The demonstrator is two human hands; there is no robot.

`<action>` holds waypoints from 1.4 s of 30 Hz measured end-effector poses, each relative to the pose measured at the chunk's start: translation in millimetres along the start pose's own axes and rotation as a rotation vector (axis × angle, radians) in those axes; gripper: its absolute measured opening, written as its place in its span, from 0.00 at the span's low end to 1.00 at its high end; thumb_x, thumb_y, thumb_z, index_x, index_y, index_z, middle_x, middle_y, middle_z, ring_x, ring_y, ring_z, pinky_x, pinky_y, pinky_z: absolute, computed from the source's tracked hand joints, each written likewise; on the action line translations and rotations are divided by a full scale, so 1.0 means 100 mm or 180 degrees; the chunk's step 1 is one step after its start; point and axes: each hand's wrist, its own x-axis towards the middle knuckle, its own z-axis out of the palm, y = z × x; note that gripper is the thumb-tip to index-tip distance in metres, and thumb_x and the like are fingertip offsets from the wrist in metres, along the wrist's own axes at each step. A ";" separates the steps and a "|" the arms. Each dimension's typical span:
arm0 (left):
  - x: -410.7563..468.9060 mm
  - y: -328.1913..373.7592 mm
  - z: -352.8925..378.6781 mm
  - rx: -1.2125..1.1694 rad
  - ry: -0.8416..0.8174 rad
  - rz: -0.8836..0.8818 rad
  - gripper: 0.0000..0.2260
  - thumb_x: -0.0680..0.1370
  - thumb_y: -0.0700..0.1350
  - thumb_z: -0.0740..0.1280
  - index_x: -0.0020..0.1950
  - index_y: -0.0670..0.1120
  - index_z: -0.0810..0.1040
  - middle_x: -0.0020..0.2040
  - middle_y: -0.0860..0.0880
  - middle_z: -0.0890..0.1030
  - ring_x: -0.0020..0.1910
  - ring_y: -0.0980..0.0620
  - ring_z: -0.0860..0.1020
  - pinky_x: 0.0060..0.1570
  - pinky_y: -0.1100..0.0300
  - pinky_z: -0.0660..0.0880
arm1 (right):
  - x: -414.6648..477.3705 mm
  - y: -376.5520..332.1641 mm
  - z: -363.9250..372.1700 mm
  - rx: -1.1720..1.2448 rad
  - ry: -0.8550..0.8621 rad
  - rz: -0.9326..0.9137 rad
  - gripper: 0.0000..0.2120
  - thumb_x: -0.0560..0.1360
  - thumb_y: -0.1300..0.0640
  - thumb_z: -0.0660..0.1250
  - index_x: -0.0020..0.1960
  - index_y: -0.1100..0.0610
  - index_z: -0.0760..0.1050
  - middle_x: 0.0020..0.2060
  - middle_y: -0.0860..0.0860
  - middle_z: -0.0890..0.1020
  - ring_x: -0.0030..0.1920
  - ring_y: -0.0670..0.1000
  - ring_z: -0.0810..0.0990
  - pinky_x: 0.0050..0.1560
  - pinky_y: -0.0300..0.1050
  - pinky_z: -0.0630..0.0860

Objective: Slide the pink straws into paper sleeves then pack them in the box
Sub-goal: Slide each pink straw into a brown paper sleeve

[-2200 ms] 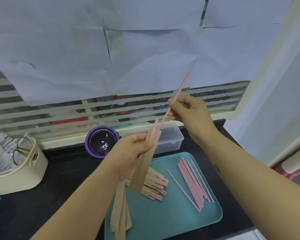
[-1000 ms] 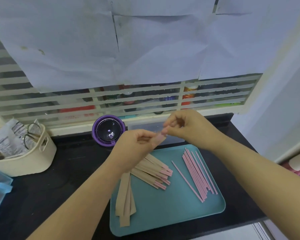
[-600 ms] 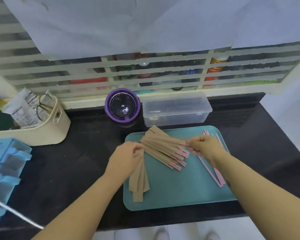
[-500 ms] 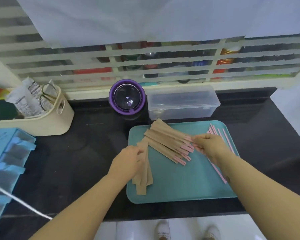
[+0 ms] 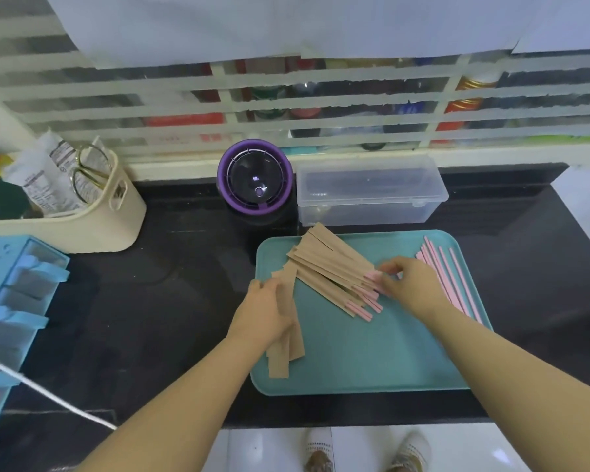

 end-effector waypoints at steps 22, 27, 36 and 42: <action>-0.41 0.89 -1.07 -0.3723 -0.1668 0.0603 0.12 0.77 0.40 0.63 0.59 0.38 0.77 0.45 0.44 0.81 0.40 0.53 0.80 0.39 0.62 0.78 | -0.41 -1.18 -0.86 0.1911 -0.0563 -0.0725 0.08 0.75 0.55 0.68 0.47 0.59 0.80 0.43 0.57 0.84 0.43 0.52 0.80 0.49 0.47 0.76; -0.46 0.95 -1.11 -0.3189 -0.1220 0.0677 0.09 0.76 0.39 0.67 0.55 0.38 0.79 0.41 0.47 0.82 0.38 0.55 0.82 0.40 0.64 0.79 | -0.46 -1.18 -1.09 0.1919 -0.0064 -0.0801 0.09 0.76 0.55 0.65 0.50 0.59 0.80 0.38 0.53 0.80 0.37 0.45 0.75 0.42 0.38 0.73; -0.40 1.07 -1.26 -0.4215 0.0042 0.0610 0.08 0.78 0.39 0.64 0.55 0.43 0.79 0.46 0.46 0.83 0.42 0.55 0.81 0.40 0.64 0.80 | -0.40 -0.86 -1.17 0.2630 -0.0833 -0.0068 0.07 0.74 0.58 0.68 0.51 0.60 0.78 0.42 0.52 0.80 0.38 0.46 0.75 0.39 0.38 0.71; -0.39 1.22 -1.25 -0.4022 0.0217 0.0976 0.08 0.78 0.37 0.63 0.52 0.46 0.80 0.48 0.47 0.83 0.47 0.53 0.82 0.51 0.57 0.78 | -0.54 -0.81 -1.09 0.1130 -0.1608 -0.0254 0.07 0.73 0.55 0.70 0.47 0.57 0.83 0.48 0.54 0.84 0.49 0.53 0.81 0.57 0.48 0.77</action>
